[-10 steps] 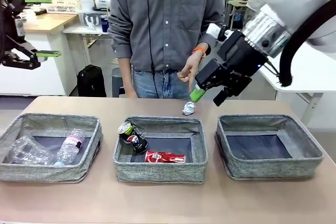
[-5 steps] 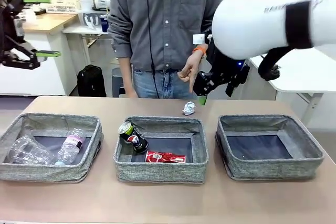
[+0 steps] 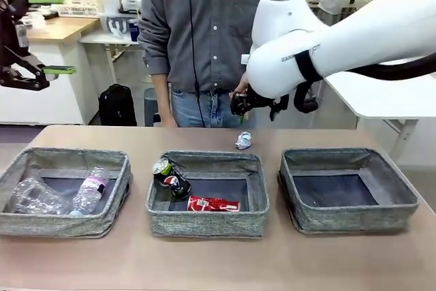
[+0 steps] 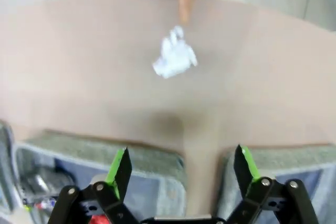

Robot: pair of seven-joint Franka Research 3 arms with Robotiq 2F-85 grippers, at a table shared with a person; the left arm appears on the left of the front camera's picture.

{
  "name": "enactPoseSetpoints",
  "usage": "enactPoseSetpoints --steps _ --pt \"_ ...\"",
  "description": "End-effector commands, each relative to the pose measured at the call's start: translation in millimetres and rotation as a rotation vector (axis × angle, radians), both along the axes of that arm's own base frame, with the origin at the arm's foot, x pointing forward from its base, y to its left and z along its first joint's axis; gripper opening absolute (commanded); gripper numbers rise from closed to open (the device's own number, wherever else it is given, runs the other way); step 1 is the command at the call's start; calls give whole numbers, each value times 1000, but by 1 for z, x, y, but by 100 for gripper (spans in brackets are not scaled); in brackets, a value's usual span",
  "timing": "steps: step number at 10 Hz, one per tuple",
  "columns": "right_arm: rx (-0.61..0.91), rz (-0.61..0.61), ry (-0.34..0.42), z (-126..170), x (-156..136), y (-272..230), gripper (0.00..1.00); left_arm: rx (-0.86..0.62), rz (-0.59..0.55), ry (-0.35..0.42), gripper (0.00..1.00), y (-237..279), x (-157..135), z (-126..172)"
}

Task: Sort the waste into the appropriate baskets.
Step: Pick up the waste item pointed out by the person.

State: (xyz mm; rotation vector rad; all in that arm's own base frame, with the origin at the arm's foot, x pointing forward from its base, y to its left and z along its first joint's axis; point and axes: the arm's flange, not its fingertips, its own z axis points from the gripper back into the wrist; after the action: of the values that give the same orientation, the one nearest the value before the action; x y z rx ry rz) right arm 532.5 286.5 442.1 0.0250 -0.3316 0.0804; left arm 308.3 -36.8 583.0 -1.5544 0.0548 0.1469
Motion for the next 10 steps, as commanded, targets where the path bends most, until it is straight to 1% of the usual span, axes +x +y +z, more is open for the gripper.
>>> enactPoseSetpoints --steps 1,2,3,4,5,6,7,8,9,10 --pt "-57 32 33 7 -15 -6 100 2 -11 1 100 2 -2 2" --pt "-57 32 33 7 -15 -6 100 2 -11 1 100 2 -2 2" --pt "2 -1 1 -3 2 0 100 2 -11 1 100 2 -2 2" --pt "48 -100 -77 -4 0 17 100 2 -11 1 100 2 -2 2" --pt "105 -151 -63 -20 19 21 100 2 -11 1 100 2 -2 2" --pt "107 -164 -75 -33 31 19 100 2 -11 1 100 2 -2 2" --pt "123 -184 -97 -43 37 17 100 2 -11 1 100 2 -2 2" --pt "100 -210 -97 -54 40 15 100 2 -11 1 100 2 -2 2" --pt "78 -217 -150 -66 42 14 100 2 -11 1 100 2 -2 2" --pt "83 -166 -175 -81 46 14 100 2 -11 1 100 2 -2 2"
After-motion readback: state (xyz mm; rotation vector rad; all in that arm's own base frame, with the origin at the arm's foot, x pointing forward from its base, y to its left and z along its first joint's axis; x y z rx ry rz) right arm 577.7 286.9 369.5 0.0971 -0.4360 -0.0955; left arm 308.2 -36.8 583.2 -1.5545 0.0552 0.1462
